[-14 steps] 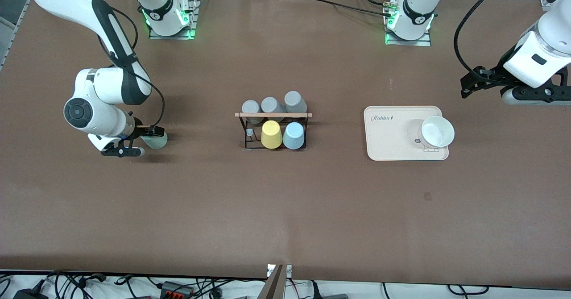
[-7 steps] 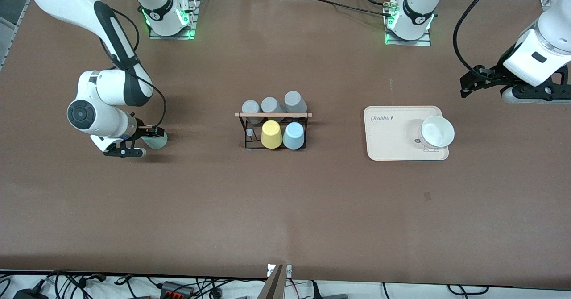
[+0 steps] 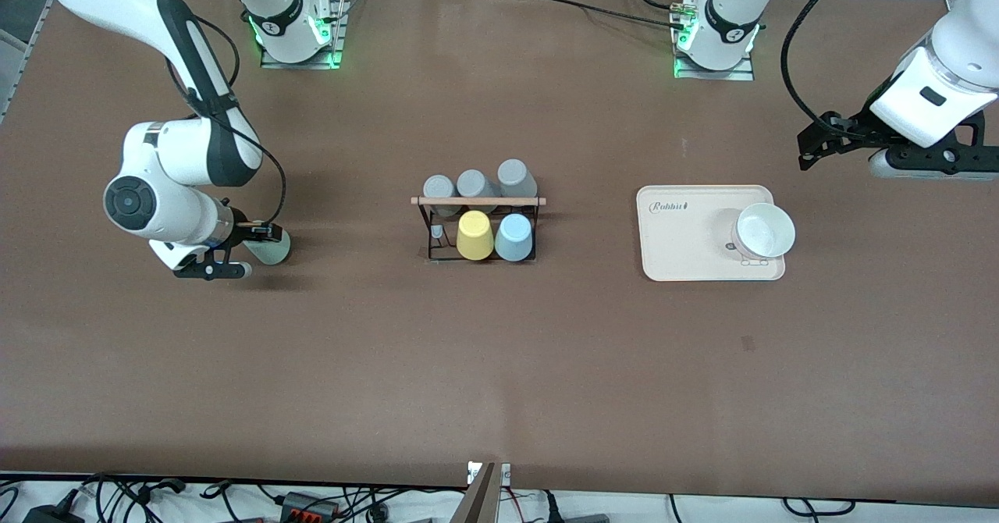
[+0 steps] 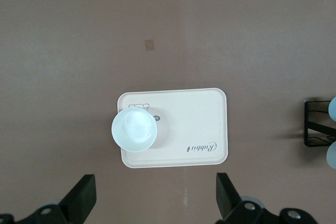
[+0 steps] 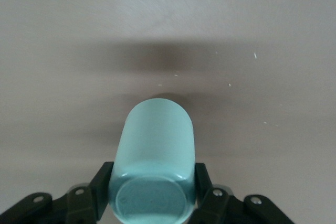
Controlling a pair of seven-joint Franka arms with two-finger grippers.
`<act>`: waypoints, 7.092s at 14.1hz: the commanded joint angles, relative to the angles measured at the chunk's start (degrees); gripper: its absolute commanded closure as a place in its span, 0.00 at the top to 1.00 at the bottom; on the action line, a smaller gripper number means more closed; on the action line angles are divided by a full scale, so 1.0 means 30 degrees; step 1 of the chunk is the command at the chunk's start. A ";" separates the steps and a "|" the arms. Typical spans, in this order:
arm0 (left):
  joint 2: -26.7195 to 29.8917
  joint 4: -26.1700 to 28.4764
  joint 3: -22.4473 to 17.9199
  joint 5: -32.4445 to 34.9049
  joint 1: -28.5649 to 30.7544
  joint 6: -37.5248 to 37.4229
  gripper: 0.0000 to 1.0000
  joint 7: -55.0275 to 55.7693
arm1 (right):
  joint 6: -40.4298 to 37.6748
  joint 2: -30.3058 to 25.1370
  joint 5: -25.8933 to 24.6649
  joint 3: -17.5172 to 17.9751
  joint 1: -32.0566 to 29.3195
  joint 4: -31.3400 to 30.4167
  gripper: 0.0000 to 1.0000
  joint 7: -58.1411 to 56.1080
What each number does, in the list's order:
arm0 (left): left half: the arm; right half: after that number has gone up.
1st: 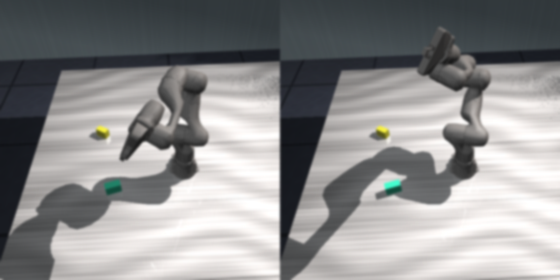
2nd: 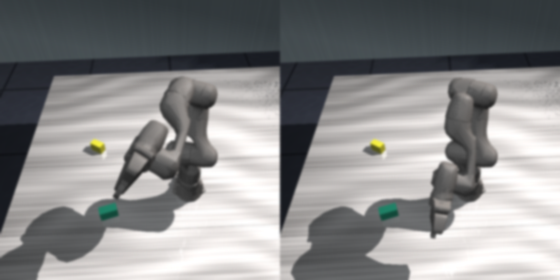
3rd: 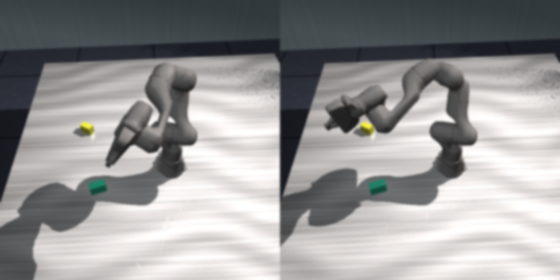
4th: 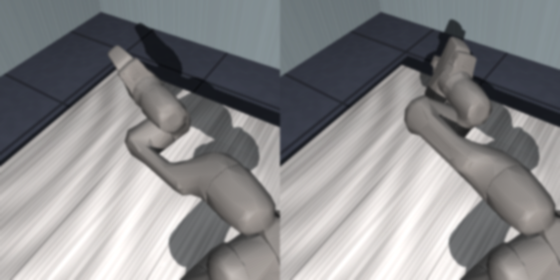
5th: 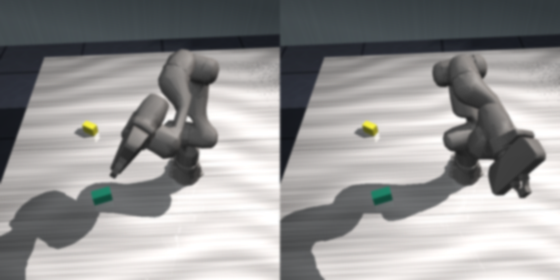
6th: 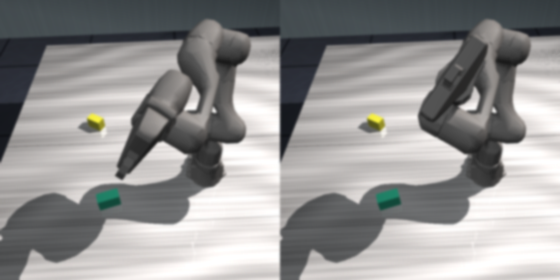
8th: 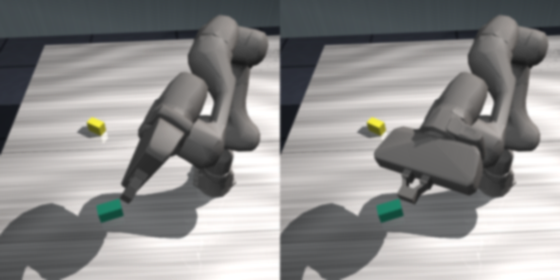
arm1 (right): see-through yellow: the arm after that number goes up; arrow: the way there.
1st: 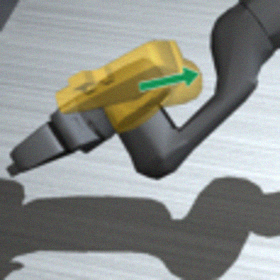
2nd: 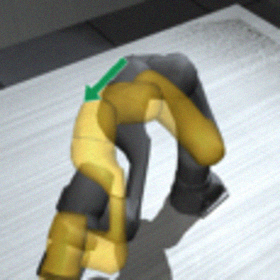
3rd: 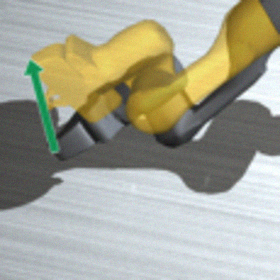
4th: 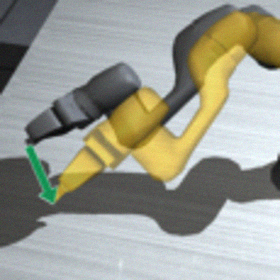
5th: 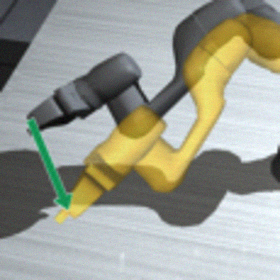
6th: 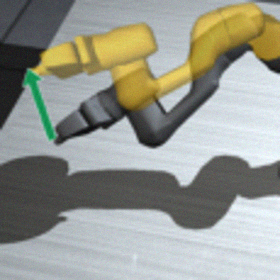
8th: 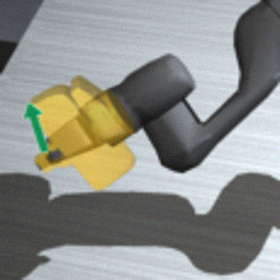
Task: Hang scattered cups on rack with three cups
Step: 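Grasp the pale green cup with the right gripper and lift it, then carry the pale green cup with the right gripper to the rack, then hang the pale green cup on the rack beside the yellow cup, then open the right gripper and draw it back from the rack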
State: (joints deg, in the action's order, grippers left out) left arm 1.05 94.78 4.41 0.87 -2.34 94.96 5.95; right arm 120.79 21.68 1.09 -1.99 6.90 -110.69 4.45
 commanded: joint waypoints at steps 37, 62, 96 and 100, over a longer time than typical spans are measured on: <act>-0.0496 -0.1154 0.1137 -0.0408 0.0165 -0.0891 1.00 -0.0488 | -0.4403 0.4024 0.1600 0.0194 0.9447 1.0911 0.25 1.0762; -0.0935 -0.1769 0.1108 -0.0378 0.0223 -0.0803 1.00 -0.0459 | -0.5600 0.4555 0.1541 -0.0040 0.8863 1.2139 1.00 1.0705; -0.0906 -0.1770 0.1108 -0.0378 0.0193 -0.0832 1.00 -0.0488 | -0.9354 -0.2479 0.0311 0.0282 -0.2389 1.1175 1.00 -0.2333; -0.0906 -0.1799 0.1108 -0.0378 0.0194 -0.0832 1.00 -0.0488 | -0.7691 -0.5166 0.0106 0.0253 -0.2418 0.6825 1.00 -0.2333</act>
State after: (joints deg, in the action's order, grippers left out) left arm -1.13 91.08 7.57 0.87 -2.11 93.72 5.44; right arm 94.06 13.13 1.91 -2.21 0.53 -80.05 -1.46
